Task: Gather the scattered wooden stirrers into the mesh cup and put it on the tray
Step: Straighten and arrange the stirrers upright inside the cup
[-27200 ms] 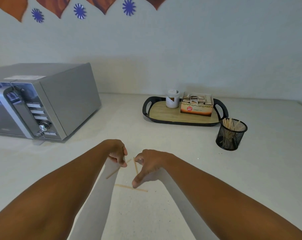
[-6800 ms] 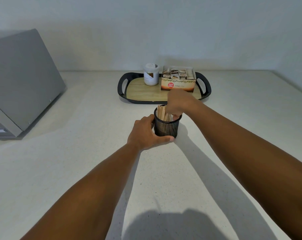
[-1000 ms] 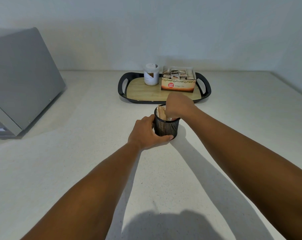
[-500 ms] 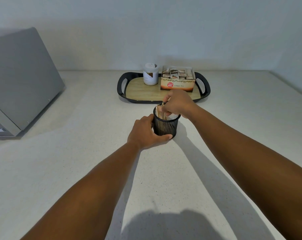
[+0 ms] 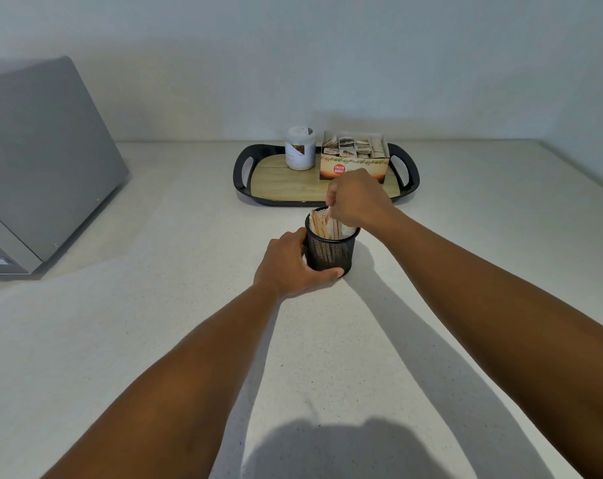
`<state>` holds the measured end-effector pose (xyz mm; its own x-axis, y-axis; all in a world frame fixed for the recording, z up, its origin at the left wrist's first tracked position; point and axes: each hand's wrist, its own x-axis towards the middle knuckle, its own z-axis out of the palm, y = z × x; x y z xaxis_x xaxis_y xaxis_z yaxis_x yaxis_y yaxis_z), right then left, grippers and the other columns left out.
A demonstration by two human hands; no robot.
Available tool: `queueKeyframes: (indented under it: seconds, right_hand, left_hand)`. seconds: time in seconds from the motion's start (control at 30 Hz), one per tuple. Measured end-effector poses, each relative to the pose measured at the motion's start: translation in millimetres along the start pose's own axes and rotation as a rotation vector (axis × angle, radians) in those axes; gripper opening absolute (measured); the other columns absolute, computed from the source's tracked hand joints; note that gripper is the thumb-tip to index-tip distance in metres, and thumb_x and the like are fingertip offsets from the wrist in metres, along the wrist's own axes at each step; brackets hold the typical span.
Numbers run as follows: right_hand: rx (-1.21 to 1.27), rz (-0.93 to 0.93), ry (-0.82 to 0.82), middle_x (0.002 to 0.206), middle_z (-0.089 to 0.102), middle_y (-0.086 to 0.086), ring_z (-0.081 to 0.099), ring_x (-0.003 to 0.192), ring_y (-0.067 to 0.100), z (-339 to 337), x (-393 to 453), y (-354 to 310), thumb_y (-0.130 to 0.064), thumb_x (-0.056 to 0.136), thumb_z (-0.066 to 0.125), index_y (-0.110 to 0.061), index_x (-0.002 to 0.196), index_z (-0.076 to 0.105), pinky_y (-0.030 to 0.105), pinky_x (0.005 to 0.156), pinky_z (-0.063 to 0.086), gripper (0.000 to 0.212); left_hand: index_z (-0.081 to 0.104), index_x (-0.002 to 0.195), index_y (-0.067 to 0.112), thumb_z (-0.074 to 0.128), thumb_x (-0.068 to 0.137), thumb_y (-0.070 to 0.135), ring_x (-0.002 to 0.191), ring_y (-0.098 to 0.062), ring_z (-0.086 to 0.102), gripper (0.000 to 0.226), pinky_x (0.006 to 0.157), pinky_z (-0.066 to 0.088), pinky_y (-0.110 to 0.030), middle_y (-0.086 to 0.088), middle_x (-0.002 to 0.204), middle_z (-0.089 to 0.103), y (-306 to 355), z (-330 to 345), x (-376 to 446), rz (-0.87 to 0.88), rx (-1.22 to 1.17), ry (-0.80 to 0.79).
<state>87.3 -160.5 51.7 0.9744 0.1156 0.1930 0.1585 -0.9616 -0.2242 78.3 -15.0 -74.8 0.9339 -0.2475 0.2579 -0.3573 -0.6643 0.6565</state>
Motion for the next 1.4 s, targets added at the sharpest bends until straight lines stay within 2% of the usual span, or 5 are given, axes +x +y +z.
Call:
queueKeyframes:
  seconds: [0.37,0.6,0.83,1.03,1.4]
  right_hand:
    - [-0.047,-0.026,-0.053,0.108,0.069,0.009,0.063,0.101,0.024,4,1,-1,-0.013,0.089,0.064,-0.006,0.109,0.069,0.036,0.09,0.053,0.022]
    - [-0.015,0.075,0.049,0.1,0.068,0.008,0.063,0.09,0.021,10,1,4,-0.013,0.083,0.074,-0.009,0.104,0.069,0.026,0.069,0.047,0.022]
    - [-0.03,0.098,0.056,0.104,0.066,0.007,0.063,0.095,0.023,5,1,9,-0.025,0.078,0.081,-0.014,0.108,0.068,0.03,0.074,0.052,0.035]
    - [0.071,0.008,-0.042,0.098,0.069,0.003,0.063,0.092,0.02,-2,3,15,-0.009,0.083,0.07,-0.019,0.093,0.068,0.026,0.065,0.046,0.014]
    - [-0.025,-0.178,-0.139,0.094,0.07,-0.005,0.058,0.09,0.014,-9,-1,15,0.003,0.078,0.065,-0.021,0.086,0.058,0.025,0.057,0.042,0.026]
  left_hand:
    - [0.05,0.136,0.029,0.073,0.057,0.08,0.109,-0.013,0.063,0.097,0.084,0.061,-0.029,0.008,0.124,0.066,0,-1,0,-0.005,-0.008,0.0]
    - [0.05,0.138,0.03,0.07,0.056,0.084,0.109,-0.015,0.064,0.101,0.085,0.061,-0.031,0.008,0.125,0.066,0,-1,0,-0.001,0.007,0.006]
    - [0.048,0.14,0.031,0.069,0.055,0.086,0.111,-0.015,0.064,0.104,0.084,0.061,-0.032,0.01,0.128,0.065,0,-1,-1,-0.016,0.016,-0.005]
    - [0.046,0.141,0.031,0.067,0.056,0.087,0.113,-0.016,0.062,0.104,0.086,0.061,-0.031,0.008,0.129,0.063,0,-1,-1,-0.014,0.04,-0.007]
    - [0.046,0.14,0.031,0.068,0.055,0.087,0.112,-0.014,0.062,0.104,0.086,0.061,-0.031,0.01,0.127,0.064,0,-2,-1,-0.014,0.033,-0.003]
